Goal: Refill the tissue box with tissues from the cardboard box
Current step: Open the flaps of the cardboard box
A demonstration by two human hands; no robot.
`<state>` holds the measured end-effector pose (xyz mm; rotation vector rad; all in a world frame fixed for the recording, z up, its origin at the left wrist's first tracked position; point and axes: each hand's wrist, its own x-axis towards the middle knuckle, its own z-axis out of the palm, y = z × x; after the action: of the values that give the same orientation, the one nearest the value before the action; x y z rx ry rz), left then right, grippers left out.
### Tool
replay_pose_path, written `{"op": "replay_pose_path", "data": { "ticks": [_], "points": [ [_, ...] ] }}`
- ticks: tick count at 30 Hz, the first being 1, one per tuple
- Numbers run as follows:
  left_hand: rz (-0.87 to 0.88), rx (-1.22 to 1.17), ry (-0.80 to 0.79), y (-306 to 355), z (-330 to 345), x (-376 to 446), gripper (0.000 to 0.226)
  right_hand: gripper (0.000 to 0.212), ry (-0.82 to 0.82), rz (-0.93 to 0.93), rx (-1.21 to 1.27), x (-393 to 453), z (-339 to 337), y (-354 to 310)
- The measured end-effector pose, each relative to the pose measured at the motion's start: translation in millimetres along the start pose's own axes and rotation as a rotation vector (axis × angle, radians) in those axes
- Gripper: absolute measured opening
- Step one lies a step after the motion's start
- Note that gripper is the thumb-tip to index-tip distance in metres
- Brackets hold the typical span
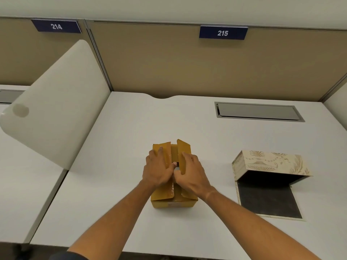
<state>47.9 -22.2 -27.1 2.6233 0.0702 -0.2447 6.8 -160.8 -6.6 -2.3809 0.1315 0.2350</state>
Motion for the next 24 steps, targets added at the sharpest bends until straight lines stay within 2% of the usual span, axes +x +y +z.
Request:
{"op": "replay_pose_path", "data": {
  "ticks": [3,6,9,11,16,20,24],
  "points": [
    [-0.001,0.0,-0.011,4.1,-0.5,-0.9,0.078,0.071,0.02,0.01,0.041,-2.1,-3.9,1.5],
    [0.029,-0.097,-0.003,1.4,-8.1,-2.7,0.062,0.059,0.09,-0.028,0.095,-4.8,-13.5,2.9],
    [0.129,-0.283,0.076,-11.7,-24.6,-10.2,0.04,0.042,0.211,-0.028,0.186,-3.8,-29.3,13.7],
    [0.131,-0.352,0.128,-23.5,-34.8,-12.7,0.034,0.043,0.243,0.028,0.181,-0.2,-39.3,25.8],
    [0.011,-0.291,0.142,-62.3,-47.8,-10.3,0.032,0.049,0.182,0.168,0.16,6.0,-50.7,54.8],
    [-0.143,-0.182,0.01,-84.7,-39.4,-13.9,0.046,0.049,0.09,0.285,0.145,11.1,-45.6,68.1],
    [-0.188,-0.191,-0.084,-85.8,-24.5,-21.0,0.049,0.048,0.013,0.34,0.097,15.2,-35.5,73.3]
  ]
}}
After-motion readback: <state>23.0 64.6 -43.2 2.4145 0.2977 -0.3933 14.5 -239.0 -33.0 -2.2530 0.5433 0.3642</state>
